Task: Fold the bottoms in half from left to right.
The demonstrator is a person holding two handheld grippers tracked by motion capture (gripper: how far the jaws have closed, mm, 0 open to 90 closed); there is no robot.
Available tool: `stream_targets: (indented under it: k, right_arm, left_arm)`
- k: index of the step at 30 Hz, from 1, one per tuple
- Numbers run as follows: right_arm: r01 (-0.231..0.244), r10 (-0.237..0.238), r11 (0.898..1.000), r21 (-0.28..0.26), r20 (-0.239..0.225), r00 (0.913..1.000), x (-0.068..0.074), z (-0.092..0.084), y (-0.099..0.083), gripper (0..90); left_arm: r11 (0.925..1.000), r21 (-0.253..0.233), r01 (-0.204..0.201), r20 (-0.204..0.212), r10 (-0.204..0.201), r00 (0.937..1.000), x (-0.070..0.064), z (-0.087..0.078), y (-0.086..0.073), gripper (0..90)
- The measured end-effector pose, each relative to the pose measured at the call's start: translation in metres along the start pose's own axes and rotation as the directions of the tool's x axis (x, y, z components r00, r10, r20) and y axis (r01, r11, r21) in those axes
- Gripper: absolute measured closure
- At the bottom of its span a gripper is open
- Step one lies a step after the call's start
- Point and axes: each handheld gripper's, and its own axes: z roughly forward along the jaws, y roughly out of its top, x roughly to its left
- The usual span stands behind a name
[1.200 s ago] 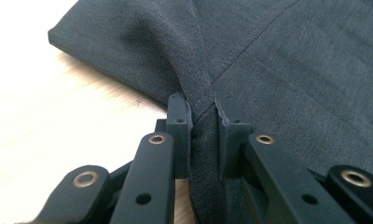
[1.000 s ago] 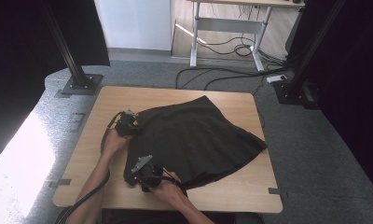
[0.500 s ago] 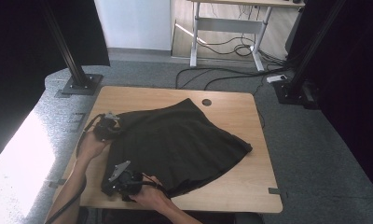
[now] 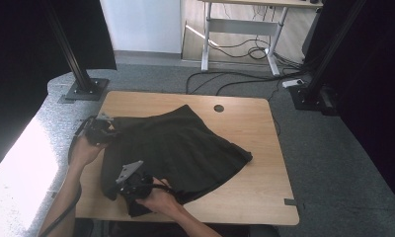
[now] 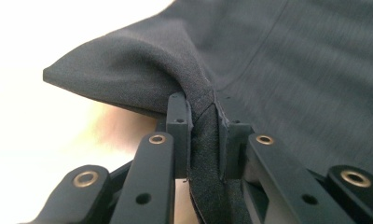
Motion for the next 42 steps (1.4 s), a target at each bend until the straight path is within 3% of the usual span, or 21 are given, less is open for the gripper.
stream_targets:
  k: [2,5,6,7,8,9,10,11,14,17,18,21,22,24,29,30,32,37,40,41,42]
  right_arm:
    - [-0.010,0.010,1.000,-0.008,0.010,0.9999,-0.004,-0.008,-0.002,81.0]
    - [-0.042,0.044,0.998,-0.041,0.064,0.9969,-0.017,-0.040,-0.009,81.0]
    - [-0.042,0.044,0.998,-0.041,0.064,0.9969,-0.017,-0.040,-0.009,81.0]
    - [-0.055,0.061,0.997,-0.060,0.091,0.9940,-0.024,-0.056,-0.012,81.1]
    - [-0.055,0.061,0.997,-0.060,0.091,0.9940,-0.024,-0.056,-0.012,81.1]
    - [-0.068,0.076,0.995,-0.073,0.114,0.9906,-0.031,-0.073,-0.015,81.0]
    - [-0.073,0.083,0.994,-0.079,0.127,0.9885,-0.034,-0.081,-0.017,81.1]
    - [-0.077,0.088,0.993,-0.085,0.144,0.9857,-0.037,-0.088,-0.018,81.1]
    - [-0.077,0.092,0.993,-0.093,0.178,0.9796,-0.044,-0.104,-0.023,81.1]
    - [-0.092,0.115,0.989,-0.113,0.221,0.9684,-0.053,-0.127,-0.030,81.1]
    - [-0.106,0.136,0.986,-0.130,0.244,0.9602,-0.058,-0.141,-0.035,81.2]
    - [-0.121,0.156,0.982,-0.148,0.260,0.9528,-0.063,-0.152,-0.040,81.2]
    - [-0.131,0.173,0.978,-0.163,0.279,0.9447,-0.068,-0.164,-0.045,81.2]
    - [-0.132,0.177,0.977,-0.167,0.288,0.9411,-0.070,-0.170,-0.048,81.3]
    - [-0.154,0.209,0.971,-0.184,0.334,0.9190,-0.080,-0.194,-0.061,81.3]
    - [-0.161,0.220,0.969,-0.189,0.350,0.9104,-0.083,-0.202,-0.066,81.2]
    - [-0.166,0.226,0.968,-0.191,0.357,0.9063,-0.085,-0.206,-0.069,81.3]
    - [-0.187,0.256,0.961,-0.206,0.390,0.8845,-0.094,-0.225,-0.082,81.3]
    - [-0.200,0.271,0.958,-0.207,0.416,0.8683,-0.099,-0.234,-0.090,81.2]
    - [-0.211,0.283,0.955,-0.207,0.435,0.8550,-0.103,-0.239,-0.097,81.2]
    - [-0.211,0.283,0.955,-0.207,0.435,0.8550,-0.103,-0.239,-0.097,81.2]
  left_arm:
    - [0.9999,-0.013,0.003,0.000,-0.003,1.0000,-0.002,0.000,0.007,77.8]
    - [0.9985,-0.051,0.018,0.010,-0.018,0.9998,-0.008,0.000,0.030,77.7]
    - [0.9978,-0.062,0.022,0.012,-0.021,0.9997,-0.011,0.001,0.037,77.7]
    - [0.9968,-0.077,0.019,0.007,-0.018,0.9998,-0.017,0.002,0.052,77.7]
    - [0.9968,-0.077,0.019,0.007,-0.018,0.9998,-0.017,0.002,0.052,77.7]
    - [0.9958,-0.091,0.013,-0.001,-0.013,0.9999,-0.025,0.004,0.066,77.7]
    - [0.9958,-0.091,0.013,-0.001,-0.013,0.9999,-0.025,0.004,0.066,77.7]
    - [0.9950,-0.099,0.006,-0.009,-0.007,0.9999,-0.032,0.007,0.079,77.7]
    - [0.9945,-0.105,0.002,-0.013,-0.003,0.9999,-0.040,0.011,0.093,77.7]
    - [0.9937,-0.112,-0.002,-0.009,0.001,1.0000,-0.048,0.016,0.110,77.7]
    - [0.9934,-0.115,-0.003,-0.009,0.001,1.0000,-0.051,0.018,0.115,77.7]
    - [0.9927,-0.120,-0.012,-0.009,0.011,0.9999,-0.059,0.024,0.129,77.7]
    - [0.9924,-0.122,-0.015,-0.007,0.015,0.9999,-0.063,0.026,0.133,77.7]
    - [0.9925,-0.119,-0.026,-0.007,0.026,0.9996,-0.069,0.030,0.143,77.7]
    - [0.9914,-0.121,-0.050,-0.002,0.050,0.9987,-0.086,0.043,0.166,77.6]
    - [0.9906,-0.124,-0.058,0.000,0.058,0.9983,-0.091,0.048,0.174,77.4]
    - [0.9904,-0.122,-0.065,0.003,0.066,0.9978,-0.094,0.051,0.179,77.4]
    - [0.9867,-0.126,-0.103,0.000,0.104,0.9946,-0.113,0.069,0.201,77.1]
    - [0.9843,-0.129,-0.121,0.006,0.122,0.9925,-0.124,0.084,0.212,76.9]
    - [0.9837,-0.131,-0.123,0.009,0.125,0.9921,-0.127,0.090,0.215,76.8]
    - [0.9832,-0.134,-0.124,0.012,0.127,0.9919,-0.130,0.094,0.217,76.8]
